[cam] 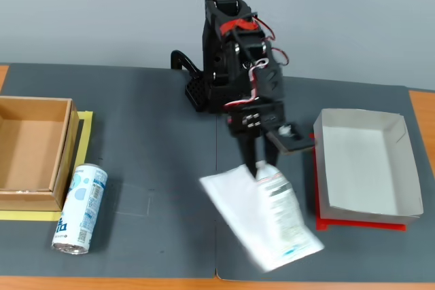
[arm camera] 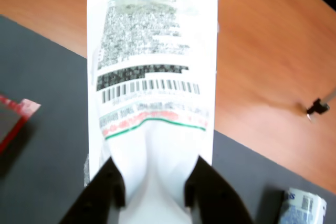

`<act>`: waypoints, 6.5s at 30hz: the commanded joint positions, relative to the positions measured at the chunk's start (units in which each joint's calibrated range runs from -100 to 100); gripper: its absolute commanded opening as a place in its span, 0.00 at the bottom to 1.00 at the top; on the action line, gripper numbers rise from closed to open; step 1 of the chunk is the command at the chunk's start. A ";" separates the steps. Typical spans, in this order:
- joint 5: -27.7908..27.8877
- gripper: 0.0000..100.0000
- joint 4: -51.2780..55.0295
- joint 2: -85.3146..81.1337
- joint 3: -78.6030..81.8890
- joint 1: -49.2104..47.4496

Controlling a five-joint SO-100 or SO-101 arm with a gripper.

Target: Pick the sandwich and put it in the gray box

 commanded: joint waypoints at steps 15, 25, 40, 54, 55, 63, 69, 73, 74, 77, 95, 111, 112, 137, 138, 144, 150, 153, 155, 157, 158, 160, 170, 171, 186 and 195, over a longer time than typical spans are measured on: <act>-11.21 0.02 -6.20 -4.55 -5.56 -24.33; -17.62 0.02 -11.85 2.31 -5.83 -31.05; -17.88 0.02 -21.05 14.01 -5.83 -33.51; -17.88 0.02 -23.74 19.78 -5.83 -34.25; -17.88 0.02 -23.74 19.95 -5.83 -34.25; -17.57 0.03 -23.74 21.56 -5.83 -34.25; -17.36 0.03 -23.13 21.90 -5.74 -34.25; -17.31 0.09 -22.96 22.24 -5.37 -34.25; -17.31 0.13 -22.96 22.24 -5.28 -34.25; -17.31 0.23 -22.96 22.24 -5.10 -34.25; -17.31 0.24 -22.35 21.05 -5.83 -32.09; -17.31 0.02 -12.97 8.50 -5.47 -20.83; -17.31 0.02 -12.37 7.40 -5.10 -19.56; -14.70 0.02 -10.63 -52.37 54.96 9.09; -14.70 0.02 -9.33 -54.15 56.14 9.09; -15.17 0.02 -1.08 -62.88 63.10 9.31; -15.22 0.02 2.22 -67.89 67.71 10.43; -15.22 0.02 2.30 -67.97 69.70 12.22; -15.22 0.02 2.30 -67.97 70.79 13.19; -15.22 0.02 2.30 -67.97 71.88 13.71; -15.22 0.02 2.30 -67.97 72.42 13.71; -15.22 0.02 2.30 -67.97 73.50 13.71; -15.17 0.02 2.22 -67.97 76.67 13.71; -15.07 0.02 2.13 -67.97 77.48 13.79; -15.22 0.02 1.52 -67.97 78.84 14.91; -15.22 0.02 1.52 -67.97 78.84 14.98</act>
